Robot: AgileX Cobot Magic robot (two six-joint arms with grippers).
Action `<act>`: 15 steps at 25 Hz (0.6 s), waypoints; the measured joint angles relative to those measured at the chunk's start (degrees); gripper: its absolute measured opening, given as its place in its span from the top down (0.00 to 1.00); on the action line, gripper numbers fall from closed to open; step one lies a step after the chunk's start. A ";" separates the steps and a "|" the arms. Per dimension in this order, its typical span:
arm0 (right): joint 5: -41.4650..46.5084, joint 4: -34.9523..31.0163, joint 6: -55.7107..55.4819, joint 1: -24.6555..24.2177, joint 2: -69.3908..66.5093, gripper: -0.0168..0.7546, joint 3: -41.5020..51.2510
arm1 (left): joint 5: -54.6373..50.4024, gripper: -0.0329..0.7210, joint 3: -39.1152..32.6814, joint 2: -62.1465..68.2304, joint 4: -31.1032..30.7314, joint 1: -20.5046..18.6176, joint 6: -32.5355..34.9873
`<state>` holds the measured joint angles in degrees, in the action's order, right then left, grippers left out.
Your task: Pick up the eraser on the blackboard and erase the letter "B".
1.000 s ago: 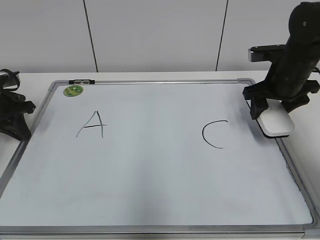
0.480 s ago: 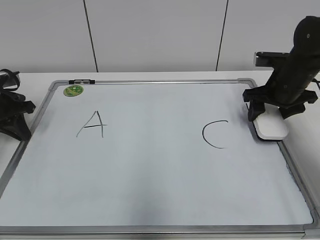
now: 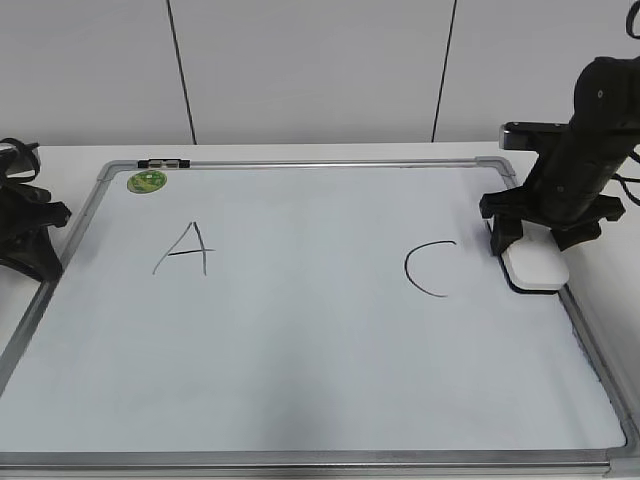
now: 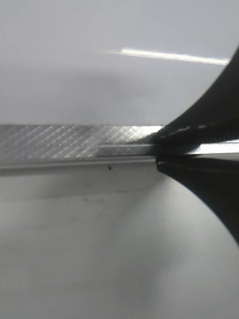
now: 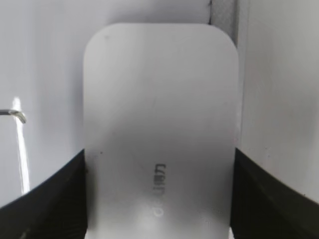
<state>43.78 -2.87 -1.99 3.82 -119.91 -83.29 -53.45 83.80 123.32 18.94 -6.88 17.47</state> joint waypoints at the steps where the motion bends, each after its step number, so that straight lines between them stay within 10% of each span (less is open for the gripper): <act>1: 0.00 0.00 0.00 0.00 0.00 0.28 0.00 | 0.00 0.90 0.00 0.00 0.00 0.00 0.00; 15: 6.26 -0.37 1.99 0.00 -0.10 0.16 -5.46 | -0.13 0.87 0.00 0.00 0.00 0.00 0.10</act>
<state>50.04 -3.24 0.00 3.82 -120.01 -88.75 -53.58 83.80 123.32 18.94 -6.88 17.57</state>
